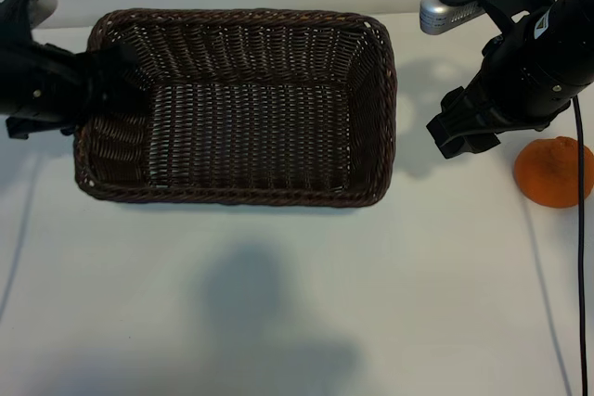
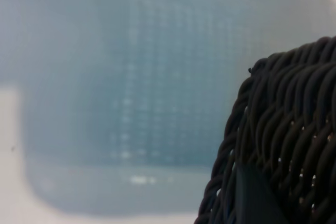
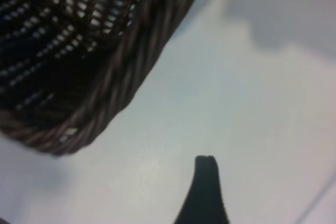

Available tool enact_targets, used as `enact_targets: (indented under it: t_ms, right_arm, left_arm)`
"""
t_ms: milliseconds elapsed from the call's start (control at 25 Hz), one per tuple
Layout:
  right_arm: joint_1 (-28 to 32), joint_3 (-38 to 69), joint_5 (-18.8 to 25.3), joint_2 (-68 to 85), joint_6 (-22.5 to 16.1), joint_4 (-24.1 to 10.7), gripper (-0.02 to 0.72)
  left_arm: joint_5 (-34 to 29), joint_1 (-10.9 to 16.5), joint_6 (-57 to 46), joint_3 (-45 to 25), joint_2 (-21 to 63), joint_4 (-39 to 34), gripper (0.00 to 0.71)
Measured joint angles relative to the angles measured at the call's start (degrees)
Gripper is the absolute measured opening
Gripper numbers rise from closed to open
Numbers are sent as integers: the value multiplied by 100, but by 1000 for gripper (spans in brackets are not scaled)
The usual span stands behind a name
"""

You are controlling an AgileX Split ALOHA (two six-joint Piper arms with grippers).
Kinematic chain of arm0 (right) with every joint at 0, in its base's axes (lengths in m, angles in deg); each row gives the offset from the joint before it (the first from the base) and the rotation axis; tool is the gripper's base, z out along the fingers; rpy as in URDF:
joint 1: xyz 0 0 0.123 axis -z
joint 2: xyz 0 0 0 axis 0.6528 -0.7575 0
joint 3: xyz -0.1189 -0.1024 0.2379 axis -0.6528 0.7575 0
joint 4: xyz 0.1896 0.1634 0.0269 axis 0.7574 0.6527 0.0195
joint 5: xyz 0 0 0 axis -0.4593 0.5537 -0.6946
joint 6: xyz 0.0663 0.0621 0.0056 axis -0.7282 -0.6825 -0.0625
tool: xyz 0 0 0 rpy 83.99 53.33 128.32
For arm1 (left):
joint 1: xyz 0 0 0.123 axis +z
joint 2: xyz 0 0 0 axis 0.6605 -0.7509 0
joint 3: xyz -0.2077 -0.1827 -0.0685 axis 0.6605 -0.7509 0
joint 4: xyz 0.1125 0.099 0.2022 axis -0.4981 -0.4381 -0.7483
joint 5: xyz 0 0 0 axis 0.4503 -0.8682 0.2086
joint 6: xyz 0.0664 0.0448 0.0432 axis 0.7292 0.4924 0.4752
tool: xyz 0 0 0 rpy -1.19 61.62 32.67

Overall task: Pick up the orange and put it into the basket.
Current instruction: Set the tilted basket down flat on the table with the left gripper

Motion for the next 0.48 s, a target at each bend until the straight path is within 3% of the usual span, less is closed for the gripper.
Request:
enact_targets:
  t_ms: [200,480]
  right_arm:
    - [0,0,0,0,6,17,572]
    - [0,0,4,0,6,23,572]
  left_arm:
    - [143,-74,-15,274,-489,111,324]
    - [318,-550,-149,757,-1002,157,324]
